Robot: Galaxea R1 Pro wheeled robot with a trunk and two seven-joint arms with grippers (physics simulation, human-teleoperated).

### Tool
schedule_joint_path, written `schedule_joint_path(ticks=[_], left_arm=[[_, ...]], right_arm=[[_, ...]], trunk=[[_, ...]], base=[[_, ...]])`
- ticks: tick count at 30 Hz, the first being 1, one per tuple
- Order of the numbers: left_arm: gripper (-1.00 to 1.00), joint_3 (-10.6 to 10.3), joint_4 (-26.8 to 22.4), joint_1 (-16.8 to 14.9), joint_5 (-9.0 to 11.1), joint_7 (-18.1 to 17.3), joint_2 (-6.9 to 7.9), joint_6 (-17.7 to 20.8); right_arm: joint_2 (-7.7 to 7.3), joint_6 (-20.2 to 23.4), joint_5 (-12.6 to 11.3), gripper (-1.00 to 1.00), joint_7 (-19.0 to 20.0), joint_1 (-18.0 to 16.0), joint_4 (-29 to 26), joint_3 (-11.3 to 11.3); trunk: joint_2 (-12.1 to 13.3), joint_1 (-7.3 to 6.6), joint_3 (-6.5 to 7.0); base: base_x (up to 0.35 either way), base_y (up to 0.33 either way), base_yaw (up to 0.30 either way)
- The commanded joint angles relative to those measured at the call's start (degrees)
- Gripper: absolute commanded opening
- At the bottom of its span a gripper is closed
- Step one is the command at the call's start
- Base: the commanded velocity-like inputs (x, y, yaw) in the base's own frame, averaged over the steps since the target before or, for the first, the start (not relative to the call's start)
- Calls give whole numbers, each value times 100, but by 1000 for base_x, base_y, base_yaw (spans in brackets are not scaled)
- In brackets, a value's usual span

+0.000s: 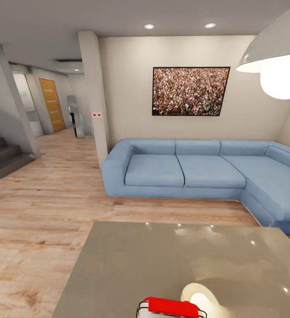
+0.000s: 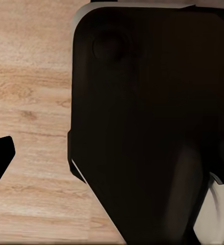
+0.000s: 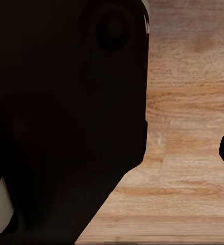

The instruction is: Turn on the radio receiver that's on the table in the living room.

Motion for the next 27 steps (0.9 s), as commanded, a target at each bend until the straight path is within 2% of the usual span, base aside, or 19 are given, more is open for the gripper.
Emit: schedule_joint_path(ticks=[1,6,27], left_arm=[[100,0,0,0,0,0,0,0],[100,0,0,0,0,0,0,0],[100,0,0,0,0,0,0,9]], right_arm=[[1,3,-1,100,-1,0,-2,0],[2,13,-7,100,-7,0,-1,-8],[3,0,23,100,-6,0,1,9]], trunk=[[41,-23,11],[242,-133,96],[1084,-594,282]], base=[[0,0,0],[0,0,0],[0,0,0]])
